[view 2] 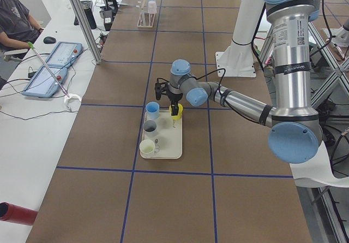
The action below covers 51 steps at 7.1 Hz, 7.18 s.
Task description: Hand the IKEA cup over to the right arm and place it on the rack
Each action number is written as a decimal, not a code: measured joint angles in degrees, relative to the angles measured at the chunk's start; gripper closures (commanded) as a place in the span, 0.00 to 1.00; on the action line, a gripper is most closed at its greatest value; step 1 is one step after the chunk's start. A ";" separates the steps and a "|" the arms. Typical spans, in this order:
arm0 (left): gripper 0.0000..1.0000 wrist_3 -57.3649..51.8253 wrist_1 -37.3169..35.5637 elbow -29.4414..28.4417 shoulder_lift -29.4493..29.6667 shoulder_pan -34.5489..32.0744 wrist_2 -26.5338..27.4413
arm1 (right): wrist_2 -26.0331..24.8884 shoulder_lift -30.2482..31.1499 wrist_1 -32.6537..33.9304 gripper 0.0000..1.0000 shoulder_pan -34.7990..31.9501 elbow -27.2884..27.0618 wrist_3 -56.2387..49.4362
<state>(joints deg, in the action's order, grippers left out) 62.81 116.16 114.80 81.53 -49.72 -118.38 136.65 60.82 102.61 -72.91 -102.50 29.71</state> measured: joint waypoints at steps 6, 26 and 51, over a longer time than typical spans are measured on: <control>0.03 3.43 7.71 -5.02 -0.71 3.49 2.12 | -0.11 -0.07 -0.04 0.01 0.39 -0.24 0.53; 1.00 24.43 -9.43 11.04 11.88 -13.02 13.41 | -8.24 5.78 -9.83 0.01 6.75 -7.66 17.22; 1.00 68.30 78.92 -9.75 22.33 31.27 26.50 | -22.11 4.97 -119.07 0.01 37.22 8.21 86.36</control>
<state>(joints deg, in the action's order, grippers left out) 131.10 195.08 105.06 103.86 -18.44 -91.88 114.55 65.79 -16.47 -35.69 -94.28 116.07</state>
